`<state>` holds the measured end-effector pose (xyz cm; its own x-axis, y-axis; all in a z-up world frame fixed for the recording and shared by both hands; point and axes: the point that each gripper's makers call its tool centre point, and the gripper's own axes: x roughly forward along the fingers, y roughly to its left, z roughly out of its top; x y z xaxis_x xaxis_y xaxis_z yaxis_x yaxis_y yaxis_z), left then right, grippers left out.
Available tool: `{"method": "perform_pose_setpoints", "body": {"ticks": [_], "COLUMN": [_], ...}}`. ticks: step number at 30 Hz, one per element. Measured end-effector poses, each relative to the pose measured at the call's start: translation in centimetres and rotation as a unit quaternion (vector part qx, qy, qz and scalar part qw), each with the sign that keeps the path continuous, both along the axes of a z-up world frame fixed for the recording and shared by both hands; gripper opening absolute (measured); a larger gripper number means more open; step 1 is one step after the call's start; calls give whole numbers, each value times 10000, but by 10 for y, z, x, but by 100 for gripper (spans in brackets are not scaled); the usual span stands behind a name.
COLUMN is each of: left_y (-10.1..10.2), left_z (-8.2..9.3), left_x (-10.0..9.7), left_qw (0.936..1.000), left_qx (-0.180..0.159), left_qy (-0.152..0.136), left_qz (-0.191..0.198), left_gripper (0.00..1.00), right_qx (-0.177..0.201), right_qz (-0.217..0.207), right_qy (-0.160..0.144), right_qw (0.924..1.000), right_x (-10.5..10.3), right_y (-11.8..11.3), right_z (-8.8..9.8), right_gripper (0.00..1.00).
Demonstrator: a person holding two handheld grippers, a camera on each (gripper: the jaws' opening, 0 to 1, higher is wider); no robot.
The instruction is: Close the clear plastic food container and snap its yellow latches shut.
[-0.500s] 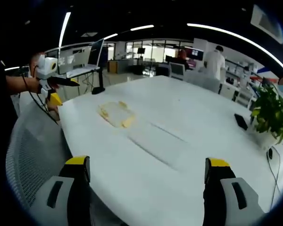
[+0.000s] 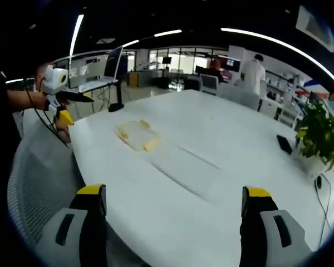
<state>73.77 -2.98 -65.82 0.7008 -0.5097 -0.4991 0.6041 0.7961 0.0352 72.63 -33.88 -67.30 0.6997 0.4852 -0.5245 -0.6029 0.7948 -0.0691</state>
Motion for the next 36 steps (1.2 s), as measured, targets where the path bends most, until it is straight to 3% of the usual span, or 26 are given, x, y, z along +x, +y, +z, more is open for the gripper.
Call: {"method": "perform_pose_setpoints", "body": {"ticks": [36], "left_y": [1], "left_z": [0], "left_x": [-1], "left_qw": [10000], "left_qx": [-22], "left_qy": [37], "left_qz": [-4], "left_gripper": [99], "right_qx": [-46], "right_qz": [25], "right_qy": [18], "right_qw": [10000], "right_x": [-2], "right_y": [-3], "right_z": [3], "right_gripper": [100]}}
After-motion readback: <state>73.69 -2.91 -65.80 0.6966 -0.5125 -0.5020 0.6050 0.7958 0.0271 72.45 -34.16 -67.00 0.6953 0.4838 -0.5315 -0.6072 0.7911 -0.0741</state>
